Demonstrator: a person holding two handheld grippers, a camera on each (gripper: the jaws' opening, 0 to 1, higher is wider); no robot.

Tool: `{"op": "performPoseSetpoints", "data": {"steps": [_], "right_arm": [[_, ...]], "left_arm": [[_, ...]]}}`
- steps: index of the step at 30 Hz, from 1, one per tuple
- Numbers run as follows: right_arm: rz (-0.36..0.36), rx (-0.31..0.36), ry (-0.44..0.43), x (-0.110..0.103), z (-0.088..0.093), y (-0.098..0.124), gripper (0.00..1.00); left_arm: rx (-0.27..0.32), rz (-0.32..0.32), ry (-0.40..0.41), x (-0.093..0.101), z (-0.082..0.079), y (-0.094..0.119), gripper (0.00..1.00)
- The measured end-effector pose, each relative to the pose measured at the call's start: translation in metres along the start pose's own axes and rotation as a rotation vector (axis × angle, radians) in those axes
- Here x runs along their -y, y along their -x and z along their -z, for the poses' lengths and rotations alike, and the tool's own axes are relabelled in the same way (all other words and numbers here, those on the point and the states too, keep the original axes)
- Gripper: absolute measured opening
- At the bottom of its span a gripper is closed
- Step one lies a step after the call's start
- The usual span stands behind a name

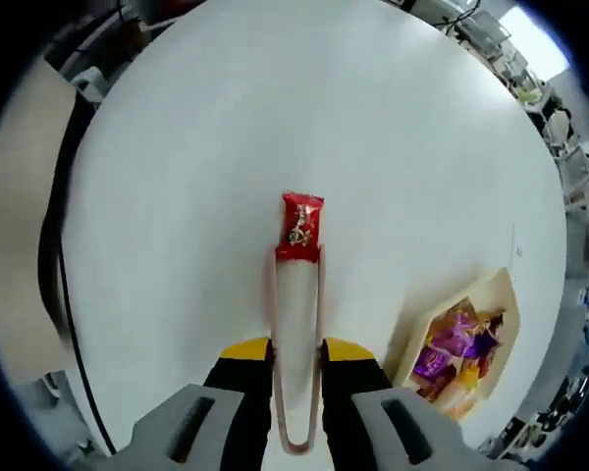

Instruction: Place the target food into the container with the food tongs after gripping and lifting it, then release it inside without dropping or visibly crushing the food.

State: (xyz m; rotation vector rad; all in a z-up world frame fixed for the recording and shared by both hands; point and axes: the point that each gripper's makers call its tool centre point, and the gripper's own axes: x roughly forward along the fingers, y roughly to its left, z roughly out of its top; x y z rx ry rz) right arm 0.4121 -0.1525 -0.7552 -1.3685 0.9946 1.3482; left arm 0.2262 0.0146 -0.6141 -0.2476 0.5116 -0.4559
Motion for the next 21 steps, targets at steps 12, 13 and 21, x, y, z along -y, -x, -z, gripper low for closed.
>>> {"op": "performPoseSetpoints", "data": {"steps": [12, 13, 21], "right_arm": [[-0.016, 0.079, -0.177, -0.012, -0.005, 0.007, 0.18], [-0.019, 0.084, -0.203, -0.012, -0.005, 0.007, 0.18], [-0.027, 0.062, -0.184, -0.020, 0.001, 0.012, 0.18]], "left_arm": [[0.007, 0.014, -0.020, 0.006, -0.003, -0.001, 0.78], [0.008, 0.015, -0.021, 0.007, -0.003, -0.001, 0.78], [0.015, 0.016, -0.022, 0.009, -0.002, 0.000, 0.78]]}}
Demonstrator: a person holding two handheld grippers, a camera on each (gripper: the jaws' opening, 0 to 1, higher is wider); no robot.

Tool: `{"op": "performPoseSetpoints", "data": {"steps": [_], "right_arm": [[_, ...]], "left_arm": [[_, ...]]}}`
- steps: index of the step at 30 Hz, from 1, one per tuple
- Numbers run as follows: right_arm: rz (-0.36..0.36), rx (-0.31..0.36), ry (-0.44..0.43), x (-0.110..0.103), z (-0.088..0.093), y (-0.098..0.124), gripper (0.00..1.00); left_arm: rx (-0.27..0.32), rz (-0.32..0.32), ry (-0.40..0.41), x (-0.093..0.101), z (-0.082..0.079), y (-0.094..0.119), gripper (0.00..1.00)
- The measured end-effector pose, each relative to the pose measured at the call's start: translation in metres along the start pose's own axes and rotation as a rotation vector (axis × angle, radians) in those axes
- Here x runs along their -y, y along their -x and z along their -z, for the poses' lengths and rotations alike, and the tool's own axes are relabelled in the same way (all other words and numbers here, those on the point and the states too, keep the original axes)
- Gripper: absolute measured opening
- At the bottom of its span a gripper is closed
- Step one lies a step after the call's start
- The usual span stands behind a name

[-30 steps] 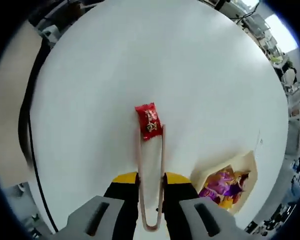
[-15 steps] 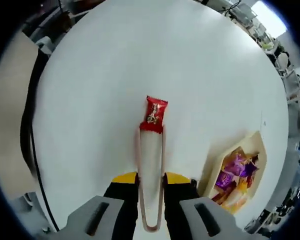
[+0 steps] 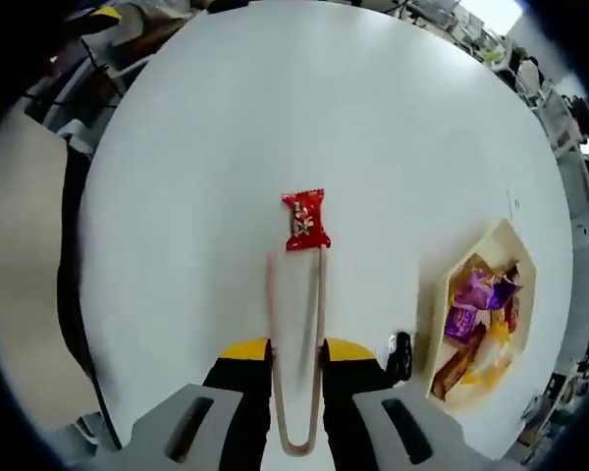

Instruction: Place the target food into the container with the food tongs after gripping and lifting it, then release it inside without dropping or visibly crushing the food.

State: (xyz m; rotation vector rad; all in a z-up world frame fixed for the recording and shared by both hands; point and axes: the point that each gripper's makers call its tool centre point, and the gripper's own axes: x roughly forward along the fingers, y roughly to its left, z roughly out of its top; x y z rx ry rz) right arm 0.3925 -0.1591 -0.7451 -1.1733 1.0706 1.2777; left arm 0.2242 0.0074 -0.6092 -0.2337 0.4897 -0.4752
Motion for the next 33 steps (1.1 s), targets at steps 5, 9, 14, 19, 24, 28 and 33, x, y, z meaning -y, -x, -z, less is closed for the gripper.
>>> {"op": "performPoseSetpoints", "data": {"steps": [5, 9, 14, 19, 24, 28, 33], "right_arm": [[0.016, -0.002, 0.058, 0.005, -0.013, 0.007, 0.19], [0.007, -0.015, 0.073, 0.012, -0.022, 0.006, 0.19], [-0.027, -0.048, 0.082, 0.013, -0.026, 0.000, 0.19], [-0.041, -0.076, 0.120, 0.012, -0.028, -0.003, 0.19], [-0.041, -0.078, 0.124, 0.012, -0.029, -0.005, 0.19], [-0.042, -0.079, 0.121, 0.012, -0.029, -0.007, 0.19], [-0.038, -0.075, 0.109, 0.012, -0.029, -0.008, 0.19]], "left_arm": [[0.004, 0.002, 0.002, 0.001, 0.000, 0.000, 0.78], [0.010, -0.005, 0.004, 0.001, 0.000, 0.001, 0.78], [0.013, -0.023, 0.014, -0.003, 0.002, 0.005, 0.78], [0.015, -0.046, 0.029, -0.009, 0.005, 0.009, 0.78], [0.016, -0.054, 0.036, -0.012, 0.006, 0.010, 0.78], [0.016, -0.056, 0.039, -0.013, 0.006, 0.010, 0.78], [0.014, -0.057, 0.041, -0.014, 0.007, 0.011, 0.78]]}}
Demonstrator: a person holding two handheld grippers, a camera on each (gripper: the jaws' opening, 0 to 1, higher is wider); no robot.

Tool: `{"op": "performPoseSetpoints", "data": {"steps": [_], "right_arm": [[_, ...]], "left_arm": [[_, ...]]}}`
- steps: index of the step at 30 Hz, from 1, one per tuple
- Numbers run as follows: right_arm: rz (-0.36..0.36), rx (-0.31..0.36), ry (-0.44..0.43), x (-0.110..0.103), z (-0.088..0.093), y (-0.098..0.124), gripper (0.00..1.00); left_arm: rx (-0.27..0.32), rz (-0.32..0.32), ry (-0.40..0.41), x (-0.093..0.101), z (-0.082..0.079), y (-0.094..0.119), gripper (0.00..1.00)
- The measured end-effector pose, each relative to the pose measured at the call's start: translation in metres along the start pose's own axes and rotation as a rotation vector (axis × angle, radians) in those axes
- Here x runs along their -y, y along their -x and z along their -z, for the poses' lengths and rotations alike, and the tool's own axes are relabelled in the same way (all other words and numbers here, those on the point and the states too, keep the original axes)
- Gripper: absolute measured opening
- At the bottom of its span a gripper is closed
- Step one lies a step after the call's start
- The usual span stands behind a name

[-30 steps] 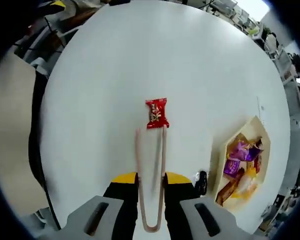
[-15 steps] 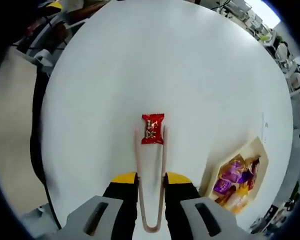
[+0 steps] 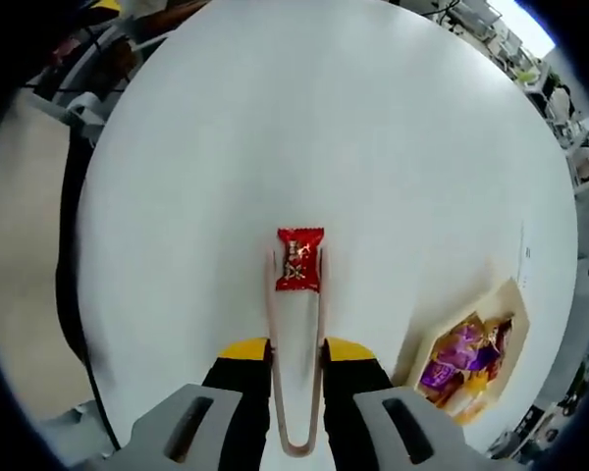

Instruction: Place the target food into the container with the food tongs after gripping and lifting it, then release it inside without dropping or visibly crushing the food.

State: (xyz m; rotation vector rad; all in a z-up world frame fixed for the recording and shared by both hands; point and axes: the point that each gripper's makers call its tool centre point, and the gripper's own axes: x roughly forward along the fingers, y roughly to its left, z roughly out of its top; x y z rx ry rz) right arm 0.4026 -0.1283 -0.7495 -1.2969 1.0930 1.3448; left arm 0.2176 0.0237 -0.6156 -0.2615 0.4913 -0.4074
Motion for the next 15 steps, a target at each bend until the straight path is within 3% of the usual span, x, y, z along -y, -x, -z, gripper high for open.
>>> {"op": "performPoseSetpoints", "data": {"steps": [15], "right_arm": [[-0.006, 0.008, -0.036, -0.0029, 0.0006, -0.0054, 0.18]], "left_arm": [[-0.002, -0.005, 0.001, -0.0016, 0.0001, 0.0007, 0.78]]}}
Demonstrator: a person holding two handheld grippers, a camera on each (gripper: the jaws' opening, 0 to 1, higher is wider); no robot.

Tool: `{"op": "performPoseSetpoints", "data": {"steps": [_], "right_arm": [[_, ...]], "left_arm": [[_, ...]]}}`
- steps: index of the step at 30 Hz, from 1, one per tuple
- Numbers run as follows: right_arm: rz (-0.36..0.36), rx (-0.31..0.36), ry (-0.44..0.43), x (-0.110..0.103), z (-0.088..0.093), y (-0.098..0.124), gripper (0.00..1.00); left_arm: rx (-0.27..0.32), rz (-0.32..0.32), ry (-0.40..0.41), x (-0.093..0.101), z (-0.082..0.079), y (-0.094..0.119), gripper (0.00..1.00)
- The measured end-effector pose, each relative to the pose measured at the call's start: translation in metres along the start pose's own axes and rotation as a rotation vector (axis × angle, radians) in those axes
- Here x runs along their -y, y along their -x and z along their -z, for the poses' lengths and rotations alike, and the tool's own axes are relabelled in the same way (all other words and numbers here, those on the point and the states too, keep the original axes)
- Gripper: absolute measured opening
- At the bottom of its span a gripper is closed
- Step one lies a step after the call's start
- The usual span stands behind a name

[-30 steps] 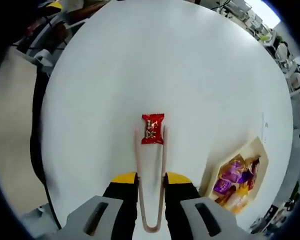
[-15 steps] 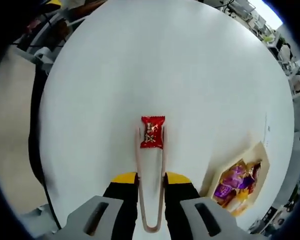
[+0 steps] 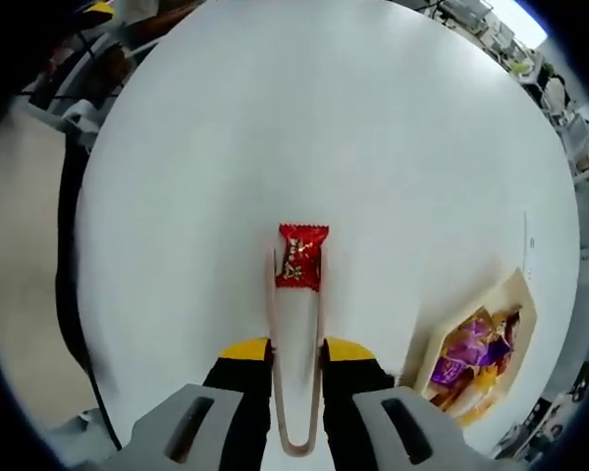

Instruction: Place the target food into the container with the food tongs after gripping and lifting it, then release it inside without dropping or visibly crushing the food.

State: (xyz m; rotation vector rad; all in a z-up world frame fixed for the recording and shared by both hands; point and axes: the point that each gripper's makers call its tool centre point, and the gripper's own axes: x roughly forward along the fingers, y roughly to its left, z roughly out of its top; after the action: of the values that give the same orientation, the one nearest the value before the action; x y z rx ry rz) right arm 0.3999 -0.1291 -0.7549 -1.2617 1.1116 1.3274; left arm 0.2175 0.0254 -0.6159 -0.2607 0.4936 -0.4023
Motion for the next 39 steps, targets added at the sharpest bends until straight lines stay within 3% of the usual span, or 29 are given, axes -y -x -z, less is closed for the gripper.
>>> {"op": "performPoseSetpoints", "data": {"steps": [22, 39], "right_arm": [[0.003, 0.038, -0.048, -0.005, 0.000, 0.002, 0.15], [0.037, 0.096, -0.085, 0.003, -0.002, 0.021, 0.15]], "left_arm": [[0.001, 0.003, -0.003, 0.002, -0.001, 0.001, 0.77], [0.003, 0.017, -0.022, 0.007, -0.006, -0.002, 0.77]]}}
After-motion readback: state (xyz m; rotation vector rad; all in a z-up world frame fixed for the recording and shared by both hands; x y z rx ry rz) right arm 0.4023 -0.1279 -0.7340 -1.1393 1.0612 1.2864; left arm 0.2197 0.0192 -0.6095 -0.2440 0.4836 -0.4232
